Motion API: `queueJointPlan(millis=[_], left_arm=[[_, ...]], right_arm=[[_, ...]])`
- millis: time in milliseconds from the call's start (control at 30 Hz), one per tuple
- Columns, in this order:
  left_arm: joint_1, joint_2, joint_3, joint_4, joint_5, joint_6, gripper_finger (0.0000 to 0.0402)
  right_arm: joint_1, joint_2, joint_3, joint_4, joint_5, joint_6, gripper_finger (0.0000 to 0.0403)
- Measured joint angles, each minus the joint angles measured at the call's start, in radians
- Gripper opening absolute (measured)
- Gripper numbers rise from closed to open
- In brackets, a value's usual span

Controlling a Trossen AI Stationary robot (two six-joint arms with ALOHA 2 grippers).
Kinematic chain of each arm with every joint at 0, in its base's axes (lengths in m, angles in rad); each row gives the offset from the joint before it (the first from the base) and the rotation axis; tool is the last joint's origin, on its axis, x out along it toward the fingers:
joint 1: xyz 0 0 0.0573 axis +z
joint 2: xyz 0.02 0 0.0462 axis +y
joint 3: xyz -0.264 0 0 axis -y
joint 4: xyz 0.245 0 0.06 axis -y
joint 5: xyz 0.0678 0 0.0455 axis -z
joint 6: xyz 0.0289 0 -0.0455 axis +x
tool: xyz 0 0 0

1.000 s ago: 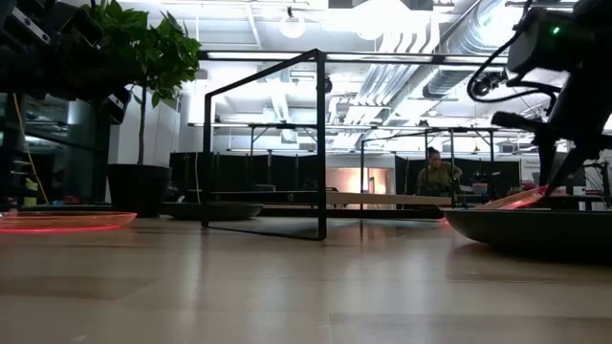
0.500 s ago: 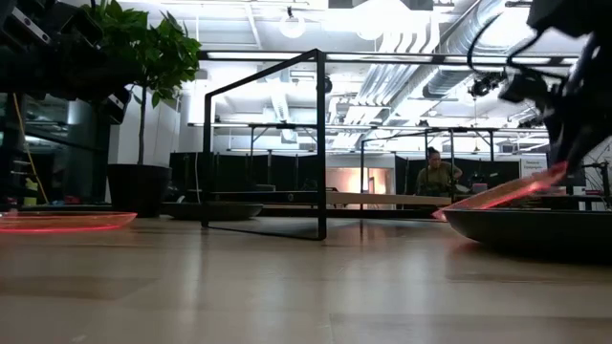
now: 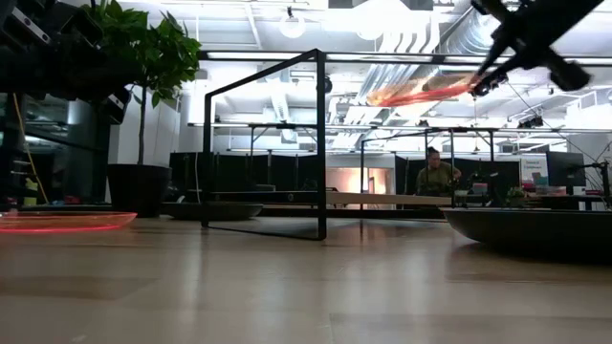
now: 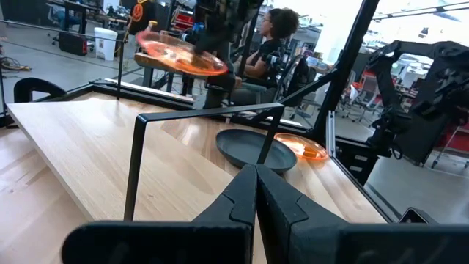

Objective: Place and stack plates onto a shelf
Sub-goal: Put the top right orange plate on the shelf

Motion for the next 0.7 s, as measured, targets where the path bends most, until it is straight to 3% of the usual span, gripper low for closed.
queueJointPlan(millis=[300,533,700], left_arm=[[0.0,0.0,0.0,0.0,0.0,0.0,0.0001],[0.0,0.0,0.0,0.0,0.0,0.0,0.0001],[0.0,0.0,0.0,0.0,0.0,0.0,0.0001]], right_arm=[[-0.127,0.357,-0.001,0.198,0.178,0.132,0.0],[-0.235,0.604,-0.003,0.236,0.173,0.299,0.0],[-0.282,0.683,-0.003,0.374,0.12,0.25,0.0]])
